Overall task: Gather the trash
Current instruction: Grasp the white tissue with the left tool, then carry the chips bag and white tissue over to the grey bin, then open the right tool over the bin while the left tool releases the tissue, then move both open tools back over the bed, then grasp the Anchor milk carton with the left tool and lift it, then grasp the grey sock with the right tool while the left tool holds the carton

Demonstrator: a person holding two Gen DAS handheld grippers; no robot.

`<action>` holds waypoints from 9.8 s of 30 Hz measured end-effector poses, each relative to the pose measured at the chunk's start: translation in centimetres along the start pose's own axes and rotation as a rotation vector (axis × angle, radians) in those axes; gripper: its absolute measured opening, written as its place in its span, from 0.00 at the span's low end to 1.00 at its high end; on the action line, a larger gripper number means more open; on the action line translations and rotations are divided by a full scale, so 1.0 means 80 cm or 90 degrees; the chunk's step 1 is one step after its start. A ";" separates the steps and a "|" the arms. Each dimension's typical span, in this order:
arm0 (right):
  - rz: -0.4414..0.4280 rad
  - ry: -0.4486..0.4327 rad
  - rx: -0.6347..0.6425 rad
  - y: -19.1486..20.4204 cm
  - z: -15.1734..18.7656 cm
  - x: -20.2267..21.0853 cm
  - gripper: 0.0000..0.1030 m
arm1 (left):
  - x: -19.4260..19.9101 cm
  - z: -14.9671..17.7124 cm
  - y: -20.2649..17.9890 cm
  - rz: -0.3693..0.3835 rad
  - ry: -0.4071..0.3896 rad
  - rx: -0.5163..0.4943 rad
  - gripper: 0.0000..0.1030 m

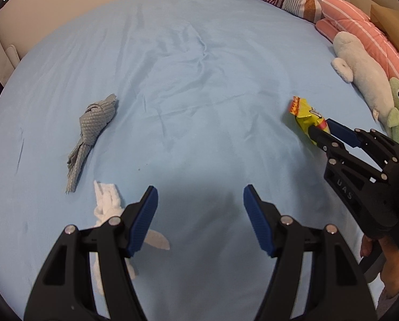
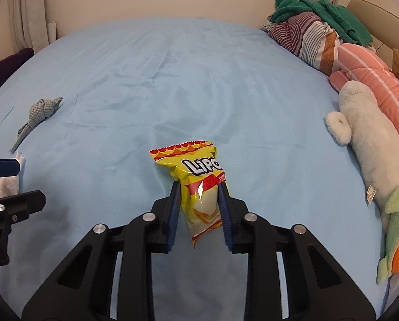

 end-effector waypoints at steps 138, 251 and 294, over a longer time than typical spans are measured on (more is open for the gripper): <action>-0.505 -0.106 0.466 1.176 -0.154 0.715 0.42 | 0.746 0.519 0.935 -0.237 -0.151 0.501 0.63; 0.037 0.096 -0.200 0.432 0.075 0.171 0.42 | 0.065 0.172 0.283 0.175 0.008 -0.340 0.41; 0.014 0.017 -0.136 0.394 -0.083 -0.012 0.02 | 0.011 -0.003 0.350 0.035 -0.094 -0.143 0.41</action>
Point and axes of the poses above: each gripper's, at about its wrist camera, not at the fingertips, and x roughly against the way its jaws point, y to its left, z to its underside, the point moved 1 cm from there along -x, roughly the way its jaws point, and after that the axes turned 4 degrees about x, right-handed, at the moved point
